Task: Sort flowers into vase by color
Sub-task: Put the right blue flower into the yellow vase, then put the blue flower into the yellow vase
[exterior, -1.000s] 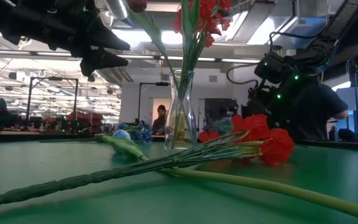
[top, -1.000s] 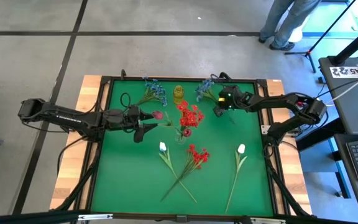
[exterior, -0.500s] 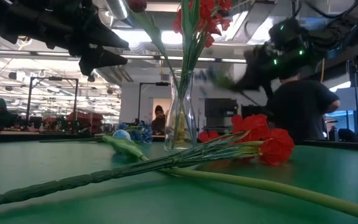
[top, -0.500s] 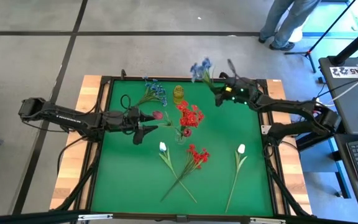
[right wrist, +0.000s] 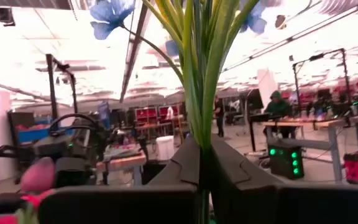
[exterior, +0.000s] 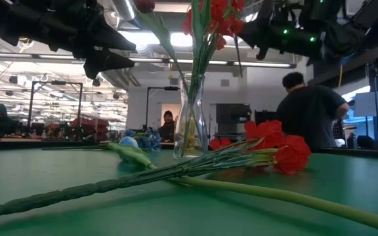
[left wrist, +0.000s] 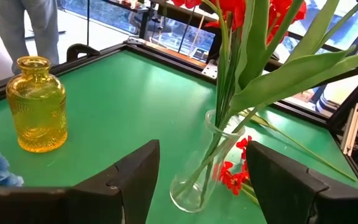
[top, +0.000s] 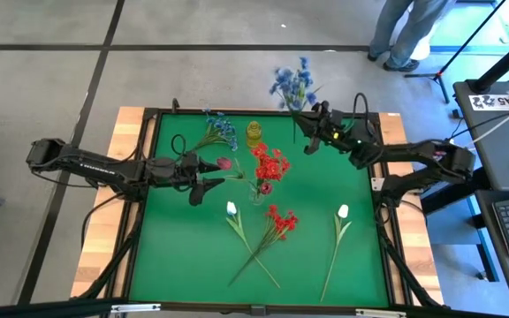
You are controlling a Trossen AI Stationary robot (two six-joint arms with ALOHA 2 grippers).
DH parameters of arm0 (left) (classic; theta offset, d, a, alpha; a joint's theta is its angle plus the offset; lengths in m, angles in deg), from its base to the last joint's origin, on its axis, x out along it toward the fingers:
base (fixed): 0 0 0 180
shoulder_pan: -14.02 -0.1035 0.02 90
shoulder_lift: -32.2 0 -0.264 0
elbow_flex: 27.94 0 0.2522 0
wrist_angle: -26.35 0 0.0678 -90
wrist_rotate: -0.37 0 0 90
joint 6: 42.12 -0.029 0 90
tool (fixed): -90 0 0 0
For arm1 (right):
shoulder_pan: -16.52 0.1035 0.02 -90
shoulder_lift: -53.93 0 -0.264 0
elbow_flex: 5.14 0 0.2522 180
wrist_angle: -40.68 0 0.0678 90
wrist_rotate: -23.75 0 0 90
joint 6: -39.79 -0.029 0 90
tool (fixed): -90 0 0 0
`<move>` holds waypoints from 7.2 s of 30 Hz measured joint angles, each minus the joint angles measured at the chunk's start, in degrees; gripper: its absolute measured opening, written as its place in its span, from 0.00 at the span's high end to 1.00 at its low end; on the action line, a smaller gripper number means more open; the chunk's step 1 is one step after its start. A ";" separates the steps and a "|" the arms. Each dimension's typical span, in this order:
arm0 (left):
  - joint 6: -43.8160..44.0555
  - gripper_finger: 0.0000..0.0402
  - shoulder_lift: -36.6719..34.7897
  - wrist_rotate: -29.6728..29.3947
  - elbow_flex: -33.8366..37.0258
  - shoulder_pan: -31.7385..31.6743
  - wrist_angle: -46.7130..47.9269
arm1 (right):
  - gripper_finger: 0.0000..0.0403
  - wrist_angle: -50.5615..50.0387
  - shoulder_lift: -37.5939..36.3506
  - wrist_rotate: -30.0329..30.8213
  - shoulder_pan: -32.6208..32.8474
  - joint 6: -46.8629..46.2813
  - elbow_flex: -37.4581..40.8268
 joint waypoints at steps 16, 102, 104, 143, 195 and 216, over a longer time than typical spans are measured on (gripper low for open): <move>-1.58 0.42 0.02 -0.34 0.00 -0.02 -0.21 | 0.98 -5.20 19.13 -17.23 -2.07 1.42 -22.50; -14.82 0.99 29.07 35.88 -37.51 -35.87 -2.87 | 0.54 -15.26 18.90 -21.46 -3.40 -6.51 -22.27; -15.43 0.99 28.23 35.53 -37.51 -36.64 -1.59 | 0.45 -17.93 17.81 -21.57 -4.00 -6.18 -22.27; -27.13 0.99 31.28 35.69 -37.53 -42.80 9.06 | 0.50 -66.62 -7.70 -3.50 4.01 9.24 -22.27; -32.63 0.38 22.77 17.77 -37.54 -39.73 42.77 | 0.51 -34.91 -24.11 7.21 6.75 4.68 7.54; -26.81 0.38 31.72 18.64 -26.53 -47.09 43.58 | 0.51 -36.99 -24.08 7.15 6.75 6.19 7.54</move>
